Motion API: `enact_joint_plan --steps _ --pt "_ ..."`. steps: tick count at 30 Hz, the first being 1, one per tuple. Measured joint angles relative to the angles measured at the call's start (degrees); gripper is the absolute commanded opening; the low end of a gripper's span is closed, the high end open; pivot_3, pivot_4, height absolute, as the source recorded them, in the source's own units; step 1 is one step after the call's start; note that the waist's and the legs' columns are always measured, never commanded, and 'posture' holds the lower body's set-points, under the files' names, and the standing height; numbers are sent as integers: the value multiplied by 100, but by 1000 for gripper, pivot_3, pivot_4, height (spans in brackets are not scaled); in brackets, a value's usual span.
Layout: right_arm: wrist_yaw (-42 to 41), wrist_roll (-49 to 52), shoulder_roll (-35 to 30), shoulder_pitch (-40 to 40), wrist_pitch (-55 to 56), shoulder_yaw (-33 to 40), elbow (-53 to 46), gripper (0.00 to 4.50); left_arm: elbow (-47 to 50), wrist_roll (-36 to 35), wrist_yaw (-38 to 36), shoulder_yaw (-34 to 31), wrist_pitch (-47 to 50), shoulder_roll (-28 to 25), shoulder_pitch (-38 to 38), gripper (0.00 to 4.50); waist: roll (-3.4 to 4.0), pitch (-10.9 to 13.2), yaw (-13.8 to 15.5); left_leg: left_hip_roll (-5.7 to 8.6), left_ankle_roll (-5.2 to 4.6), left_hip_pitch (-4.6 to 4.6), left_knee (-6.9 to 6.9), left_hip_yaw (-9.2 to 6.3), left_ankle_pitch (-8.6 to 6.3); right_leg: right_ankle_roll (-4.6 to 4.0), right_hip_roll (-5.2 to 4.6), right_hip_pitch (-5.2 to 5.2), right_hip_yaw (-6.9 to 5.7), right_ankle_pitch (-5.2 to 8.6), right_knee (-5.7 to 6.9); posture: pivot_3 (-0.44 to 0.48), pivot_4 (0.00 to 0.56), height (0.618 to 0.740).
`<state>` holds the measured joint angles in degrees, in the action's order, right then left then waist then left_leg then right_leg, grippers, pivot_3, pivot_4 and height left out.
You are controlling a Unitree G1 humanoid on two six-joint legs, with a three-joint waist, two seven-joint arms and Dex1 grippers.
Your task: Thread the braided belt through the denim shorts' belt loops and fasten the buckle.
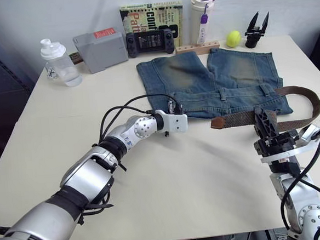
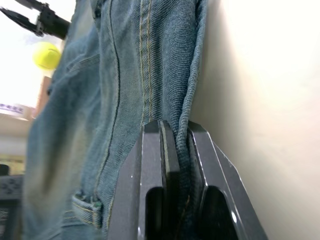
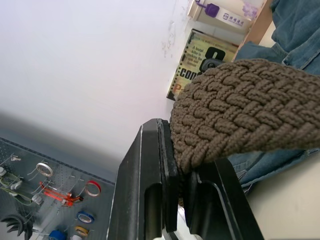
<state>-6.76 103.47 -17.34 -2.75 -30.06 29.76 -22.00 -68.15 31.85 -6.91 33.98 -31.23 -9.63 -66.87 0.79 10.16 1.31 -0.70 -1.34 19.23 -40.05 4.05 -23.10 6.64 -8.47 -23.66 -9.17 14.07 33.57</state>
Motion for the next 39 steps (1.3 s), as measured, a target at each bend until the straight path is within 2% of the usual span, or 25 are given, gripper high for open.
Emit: enact_joint_plan --steps 4,9,12,15,20,23,26,29,31,32,35,38,39 --pt "-35 0 -7 7 8 14 5 0 628 33 307 -164 -538 -667 476 218 1 0 -71 -7 1 4 12 -5 0 -2 0 -25 6 1 8 0 150 722" --pt "-62 5 -44 37 14 107 24 0 2406 -505 -201 -814 -1069 -1932 1876 218 2 2 -147 -12 1 18 12 1 0 -2 -5 -44 6 1 9 0 150 722" --pt "-24 149 -253 24 8 244 35 0 3794 -933 -520 -1397 -1156 -2874 3194 218 8 6 -164 -25 -1 17 12 8 -2 -2 -13 -54 15 1 17 0 150 722" --pt "279 483 -585 77 -15 325 -23 0 5167 -1242 -559 -2241 -1353 -3686 4951 218 19 12 -179 -28 -4 16 12 9 -7 -2 -19 -59 23 1 23 0 150 722" --pt "827 771 -806 50 -126 280 -272 0 5889 -1257 -247 -3292 -2122 -4179 7065 218 28 7 -115 -27 -8 13 7 13 -15 -2 -24 -55 25 1 22 0 150 722" --pt "1061 811 -891 -46 -263 200 -362 0 6043 -1278 -164 -3663 -2368 -4218 7870 218 59 -12 -127 -29 -21 3 8 29 -31 -2 -26 -53 29 1 22 0 150 722" --pt "1203 814 -894 -40 -380 58 -368 0 6117 -1290 -206 -3730 -2367 -4131 8107 1305 85 -27 -132 -29 -33 -3 8 52 -40 -1 -30 -54 30 1 23 0 150 722" --pt "1285 814 -940 -48 -526 -13 -348 0 6124 -1519 -401 -3654 -2266 -4026 8224 2601 86 -28 -134 -29 -34 -1 7 59 -42 -1 -29 -58 29 1 23 0 150 722" --pt "1280 814 -977 11 -590 -11 -281 0 6315 -1982 -678 -3646 -2037 -4079 8316 3436 84 -29 -127 -30 -34 -1 2 60 -44 -1 -30 -58 28 1 24 0 150 722" --pt "1276 815 -999 57 -625 -11 -231 0 6409 -2173 -838 -3643 -1961 -4166 8359 3706 83 -29 -130 -30 -34 -1 0 62 -44 -1 -30 -58 29 1 24 0 150 722" --pt "1255 817 -1078 255 -717 -4 -50 0 6942 -3103 -1611 -3675 -1276 -4715 8692 3706 80 -27 -140 -35 -32 0 -2 64 -46 -1 -25 -62 31 1 25 0 150 722" --pt "1250 817 -1147 462 -814 15 153 0 7730 -4823 -2672 -4022 47 -5423 9076 3706 81 -24 -137 -38 -29 6 -9 67 -46 -2 -20 -70 34 1 28 0 150 722" --pt "1251 817 -1147 488 -828 10 183 0 7818 -5027 -2768 -4079 209 -5481 9090 3706 81 -24 -134 -39 -29 7 -9 67 -46 -2 -20 -70 35 1 28 0 150 722"
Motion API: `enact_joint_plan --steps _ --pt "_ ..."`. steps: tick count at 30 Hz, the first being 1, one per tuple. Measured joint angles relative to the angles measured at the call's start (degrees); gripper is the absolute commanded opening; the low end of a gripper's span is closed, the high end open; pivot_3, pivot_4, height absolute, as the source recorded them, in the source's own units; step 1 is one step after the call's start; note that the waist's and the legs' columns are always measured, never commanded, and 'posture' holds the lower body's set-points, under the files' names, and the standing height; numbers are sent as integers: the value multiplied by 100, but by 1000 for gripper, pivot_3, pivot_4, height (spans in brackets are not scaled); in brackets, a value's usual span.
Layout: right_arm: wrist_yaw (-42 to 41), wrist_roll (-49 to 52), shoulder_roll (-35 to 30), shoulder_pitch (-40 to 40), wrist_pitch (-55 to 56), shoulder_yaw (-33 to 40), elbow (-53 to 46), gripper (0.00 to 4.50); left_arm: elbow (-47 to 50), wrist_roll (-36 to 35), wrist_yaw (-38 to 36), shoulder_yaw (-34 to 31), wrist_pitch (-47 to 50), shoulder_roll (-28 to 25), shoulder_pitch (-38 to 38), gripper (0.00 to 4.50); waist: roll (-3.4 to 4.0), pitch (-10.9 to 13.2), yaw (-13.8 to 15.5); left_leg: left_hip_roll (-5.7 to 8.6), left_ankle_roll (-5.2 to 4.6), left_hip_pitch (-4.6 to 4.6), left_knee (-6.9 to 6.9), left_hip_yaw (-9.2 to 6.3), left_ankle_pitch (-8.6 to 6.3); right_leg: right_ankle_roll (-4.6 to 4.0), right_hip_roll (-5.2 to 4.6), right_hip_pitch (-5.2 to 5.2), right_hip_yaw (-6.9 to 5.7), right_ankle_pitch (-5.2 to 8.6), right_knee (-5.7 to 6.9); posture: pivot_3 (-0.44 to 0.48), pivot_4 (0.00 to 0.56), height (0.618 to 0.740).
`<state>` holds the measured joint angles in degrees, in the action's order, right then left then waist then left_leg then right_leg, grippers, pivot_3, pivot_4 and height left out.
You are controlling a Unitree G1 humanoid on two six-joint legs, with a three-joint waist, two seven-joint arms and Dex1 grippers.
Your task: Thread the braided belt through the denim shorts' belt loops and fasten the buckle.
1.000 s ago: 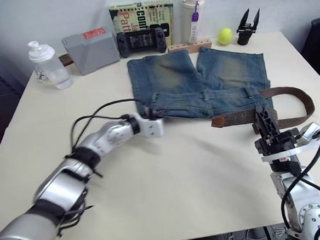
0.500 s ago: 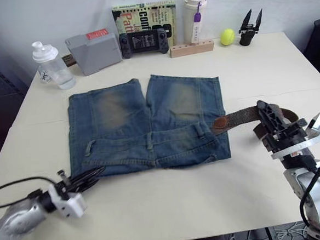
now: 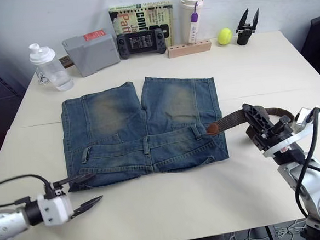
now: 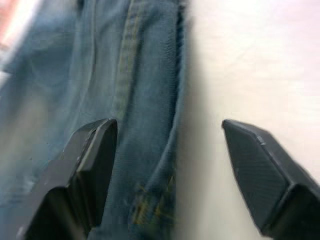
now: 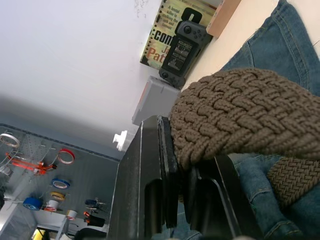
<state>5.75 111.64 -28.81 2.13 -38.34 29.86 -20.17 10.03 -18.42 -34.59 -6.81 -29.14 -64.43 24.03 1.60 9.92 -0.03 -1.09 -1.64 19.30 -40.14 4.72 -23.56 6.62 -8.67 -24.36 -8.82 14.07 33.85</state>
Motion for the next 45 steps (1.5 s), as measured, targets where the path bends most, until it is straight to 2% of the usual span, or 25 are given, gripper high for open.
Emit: enact_joint_plan --steps 3,4,6,8,10,13,20,34,45 --pt "43 -1 -105 236 -76 -83 245 0 646 -1813 -901 -499 1543 -534 -52 3706 3 1 10 8 0 3 -5 2 0 0 3 0 5 0 1 0 150 722" --pt "112 -108 -193 480 -92 -254 493 0 894 -2749 -1180 -567 2409 -561 -596 3706 8 4 8 13 0 1 -6 5 0 2 5 0 14 -1 2 0 150 722" --pt "127 -166 -193 549 -102 -337 541 0 1019 -3040 -1226 -563 2694 -545 -867 3706 7 4 -1 18 2 2 -1 9 0 2 13 -1 14 -1 -2 0 150 722" --pt "173 -437 -198 892 -98 -525 911 0 1033 -3338 -1247 -273 3362 -256 -1701 3706 13 6 -4 36 4 -1 2 32 1 4 19 -4 22 -2 -3 0 150 722" --pt "218 -743 -205 1200 -109 -688 1281 0 1018 -3455 -1243 163 3960 261 -2535 3706 14 5 -4 36 5 -2 3 62 1 4 22 -7 24 -2 2 0 150 722" --pt "219 -1026 -207 1453 -270 -878 1620 0 926 -3263 -1238 807 4477 1069 -3272 3706 10 7 -5 35 11 3 4 65 4 4 32 -9 20 -2 0 0 150 722" --pt "276 -1350 -176 1493 -527 -956 1767 0 450 -2287 -1353 1291 4619 2149 -3932 3706 9 8 -2 32 18 4 3 68 8 4 36 -8 23 -2 -2 0 150 722" --pt "114 -1913 -420 2004 -1320 -1015 2178 0 162 -1418 -1779 1310 4677 2773 -4375 3706 7 8 10 30 18 8 -3 65 8 5 35 -8 23 -2 -1 0 150 722" --pt "170 -2816 446 1990 -1448 -1587 2061 0 -427 -627 -1918 1611 4383 3440 -5079 3706 3 6 2 31 18 11 -5 63 8 5 35 -9 20 -3 -1 0 150 722"
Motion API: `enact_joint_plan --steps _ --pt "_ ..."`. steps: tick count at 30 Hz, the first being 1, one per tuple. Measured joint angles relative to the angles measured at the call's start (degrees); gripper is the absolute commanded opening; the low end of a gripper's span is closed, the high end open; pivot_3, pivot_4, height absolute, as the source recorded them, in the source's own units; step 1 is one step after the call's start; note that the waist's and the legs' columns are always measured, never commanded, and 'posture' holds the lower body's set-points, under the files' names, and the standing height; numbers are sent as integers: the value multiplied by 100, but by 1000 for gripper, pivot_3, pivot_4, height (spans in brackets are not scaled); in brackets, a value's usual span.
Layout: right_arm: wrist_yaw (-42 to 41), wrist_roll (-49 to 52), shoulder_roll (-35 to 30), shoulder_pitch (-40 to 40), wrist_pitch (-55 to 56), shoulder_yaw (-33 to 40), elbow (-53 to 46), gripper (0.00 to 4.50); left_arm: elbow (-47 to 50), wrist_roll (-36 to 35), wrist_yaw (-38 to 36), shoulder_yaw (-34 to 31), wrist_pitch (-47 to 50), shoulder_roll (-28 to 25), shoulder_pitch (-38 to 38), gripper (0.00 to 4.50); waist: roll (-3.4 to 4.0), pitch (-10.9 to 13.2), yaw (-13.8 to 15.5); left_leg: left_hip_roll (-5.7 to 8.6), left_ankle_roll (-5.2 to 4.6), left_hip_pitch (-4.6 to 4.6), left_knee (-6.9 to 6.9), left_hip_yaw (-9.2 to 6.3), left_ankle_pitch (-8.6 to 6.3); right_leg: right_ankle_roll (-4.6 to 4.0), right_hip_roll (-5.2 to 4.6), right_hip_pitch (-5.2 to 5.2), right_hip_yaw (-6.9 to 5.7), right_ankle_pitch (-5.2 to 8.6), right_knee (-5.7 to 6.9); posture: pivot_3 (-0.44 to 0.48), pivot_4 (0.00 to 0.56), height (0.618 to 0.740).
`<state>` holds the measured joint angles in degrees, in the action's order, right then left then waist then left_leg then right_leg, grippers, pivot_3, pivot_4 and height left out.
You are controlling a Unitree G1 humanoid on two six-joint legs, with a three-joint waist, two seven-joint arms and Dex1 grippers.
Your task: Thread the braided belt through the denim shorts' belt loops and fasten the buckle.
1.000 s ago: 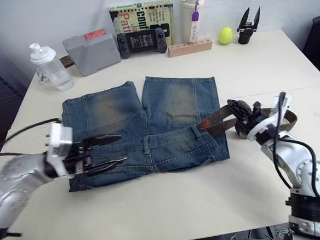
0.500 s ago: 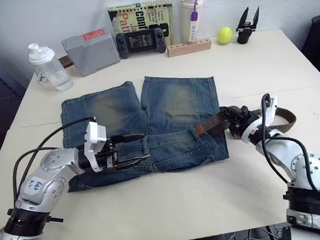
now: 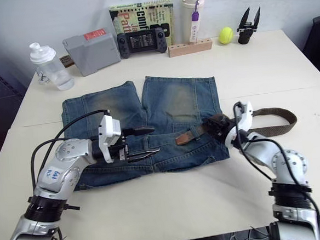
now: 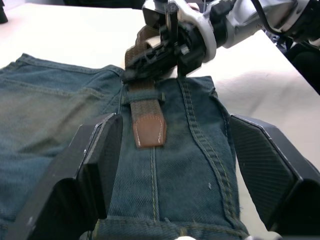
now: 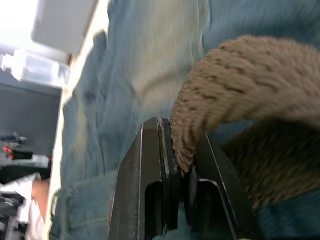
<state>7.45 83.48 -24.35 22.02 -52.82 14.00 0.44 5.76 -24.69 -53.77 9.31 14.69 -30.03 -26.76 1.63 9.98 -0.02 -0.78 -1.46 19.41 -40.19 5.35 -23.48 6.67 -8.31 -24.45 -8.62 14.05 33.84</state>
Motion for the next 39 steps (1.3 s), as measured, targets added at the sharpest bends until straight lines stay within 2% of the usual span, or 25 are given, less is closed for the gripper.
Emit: enact_joint_plan --steps 8,14,22,31,34,37,39 --pt "-16 -277 206 -76 3 123 -21 0 -1157 1578 18 718 -1548 349 -740 3706 -45 -28 5 -1 0 -4 0 -4 0 0 1 5 -6 0 0 0 150 722" --pt "-114 -501 328 -77 -65 223 8 0 -2574 2629 230 1103 -2850 700 -1442 3706 -90 -54 11 -1 -1 -5 -1 -8 0 0 0 10 -10 0 -2 0 150 722" --pt "-74 -575 460 -66 -117 371 -13 0 -3700 3396 633 1346 -3735 1132 -1987 3706 -98 -58 16 -2 -1 -5 -4 -11 0 1 -1 13 -13 0 -2 0 150 722" --pt "-22 -643 580 -73 -123 443 -87 0 -4195 3638 912 1358 -4113 1346 -2220 3706 -98 -59 4 -3 -2 -5 -3 -12 0 1 -3 13 -14 0 -1 0 150 722" --pt "-5 -646 607 -77 -123 459 -102 0 -4191 3643 860 1359 -4174 1301 -2219 2925 -98 -59 1 -3 -2 -5 -3 -13 0 1 -3 13 -15 0 -1 0 150 722" --pt "-5 -647 624 -86 -126 470 -111 0 -4158 3658 798 1344 -4223 1208 -2226 1617 -98 -59 -2 -4 -2 -5 -3 -14 0 1 -3 13 -15 0 -1 0 150 722" --pt "-5 -649 624 -86 -129 470 -112 0 -4134 3679 810 1326 -4226 1199 -2249 900 -98 -59 -2 -4 -2 -5 -3 -14 0 1 -3 13 -15 0 -1 0 150 722"
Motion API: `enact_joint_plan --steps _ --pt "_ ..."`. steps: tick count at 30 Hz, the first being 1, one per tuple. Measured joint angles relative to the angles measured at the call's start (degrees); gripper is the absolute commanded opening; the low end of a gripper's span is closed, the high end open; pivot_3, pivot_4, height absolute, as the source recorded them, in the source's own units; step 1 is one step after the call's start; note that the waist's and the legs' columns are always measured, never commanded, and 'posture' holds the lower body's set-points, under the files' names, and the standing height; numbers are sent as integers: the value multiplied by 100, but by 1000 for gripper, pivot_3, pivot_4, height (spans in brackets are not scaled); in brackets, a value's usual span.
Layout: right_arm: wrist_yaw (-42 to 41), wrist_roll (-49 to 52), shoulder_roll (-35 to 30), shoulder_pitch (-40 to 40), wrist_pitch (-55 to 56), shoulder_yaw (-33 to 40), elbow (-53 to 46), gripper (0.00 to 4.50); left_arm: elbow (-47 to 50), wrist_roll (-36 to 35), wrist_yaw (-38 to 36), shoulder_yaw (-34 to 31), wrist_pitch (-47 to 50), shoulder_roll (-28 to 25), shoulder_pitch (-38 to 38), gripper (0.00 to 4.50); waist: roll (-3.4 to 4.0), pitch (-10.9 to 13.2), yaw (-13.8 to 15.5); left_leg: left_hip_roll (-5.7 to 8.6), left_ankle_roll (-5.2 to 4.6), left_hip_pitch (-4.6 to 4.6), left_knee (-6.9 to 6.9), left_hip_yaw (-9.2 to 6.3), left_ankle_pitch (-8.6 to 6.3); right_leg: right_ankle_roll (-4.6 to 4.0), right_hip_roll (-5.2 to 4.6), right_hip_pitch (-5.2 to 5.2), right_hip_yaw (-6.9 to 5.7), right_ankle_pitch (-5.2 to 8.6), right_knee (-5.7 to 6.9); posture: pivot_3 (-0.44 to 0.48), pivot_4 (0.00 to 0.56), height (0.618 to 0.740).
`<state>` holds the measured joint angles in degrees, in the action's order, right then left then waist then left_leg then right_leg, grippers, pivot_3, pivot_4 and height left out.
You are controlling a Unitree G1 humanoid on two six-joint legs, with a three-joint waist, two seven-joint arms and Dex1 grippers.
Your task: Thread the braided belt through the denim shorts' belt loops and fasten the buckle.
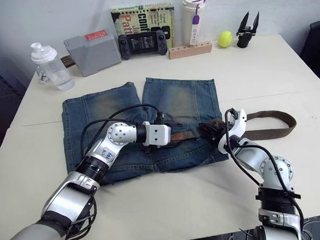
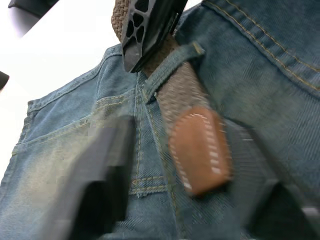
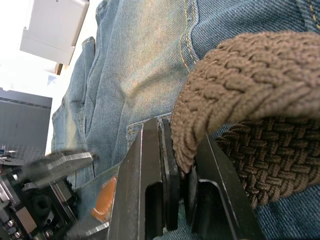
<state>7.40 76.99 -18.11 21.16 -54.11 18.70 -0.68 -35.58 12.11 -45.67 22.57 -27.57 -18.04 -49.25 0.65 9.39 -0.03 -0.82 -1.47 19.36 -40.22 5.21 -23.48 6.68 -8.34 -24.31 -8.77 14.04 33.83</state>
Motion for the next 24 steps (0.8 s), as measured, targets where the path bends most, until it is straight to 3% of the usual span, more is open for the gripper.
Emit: enact_joint_plan --steps 2,7,9,10,14,17,18,21,22,24 --pt "0 0 2 -8 -5 6 -12 0 55 47 42 -15 4 -3 -31 57 0 0 0 0 0 0 1 0 0 0 0 0 0 0 0 0 150 722" --pt "44 14 2 -23 -35 34 -45 0 145 165 87 -11 17 7 -33 57 0 0 7 0 0 0 1 0 0 0 0 0 -1 0 0 0 150 722" --pt "158 81 3 -69 -82 82 -119 861 268 248 84 13 39 3 -33 0 0 0 16 1 0 2 1 -4 0 0 -1 0 -4 0 -1 0 150 722" --pt "225 127 3 -103 -97 120 -139 1029 352 313 84 41 56 -3 -34 0 0 0 19 1 0 5 1 -4 0 0 -2 0 -6 0 -2 0 150 722" --pt "436 507 -52 -267 -168 260 -376 2777 570 501 85 103 74 -33 -35 0 2 2 13 2 0 9 0 -4 0 0 -3 -2 -8 0 -2 0 150 722" --pt "492 836 -462 -393 -269 415 -636 4271 636 512 62 103 132 -50 -34 0 5 4 37 3 -1 14 -1 -7 0 0 -7 -3 -10 0 -4 0 150 722" --pt "470 937 -687 -460 -345 462 -730 4480 671 511 49 103 144 -61 -29 0 6 4 47 5 -2 17 -2 -7 0 0 -10 -6 -11 0 -4 0 150 722" --pt "236 1180 -1335 -705 -576 589 -1045 4480 795 495 3 99 246 -54 -2 0 7 5 72 4 -4 25 -3 -7 -1 1 -10 -11 -13 0 -6 0 150 722" --pt "-135 1183 -1880 -906 -773 639 -1345 4480 808 423 -53 92 342 -34 8 0 7 5 103 3 -4 26 -5 -6 -1 1 -10 -12 -14 0 -6 0 150 722" --pt "-531 1126 -2309 -1065 -906 653 -1638 4480 810 333 -126 68 457 -10 21 0 3 8 127 0 -4 24 -9 -5 -1 1 -8 -11 -15 0 -4 0 150 722"
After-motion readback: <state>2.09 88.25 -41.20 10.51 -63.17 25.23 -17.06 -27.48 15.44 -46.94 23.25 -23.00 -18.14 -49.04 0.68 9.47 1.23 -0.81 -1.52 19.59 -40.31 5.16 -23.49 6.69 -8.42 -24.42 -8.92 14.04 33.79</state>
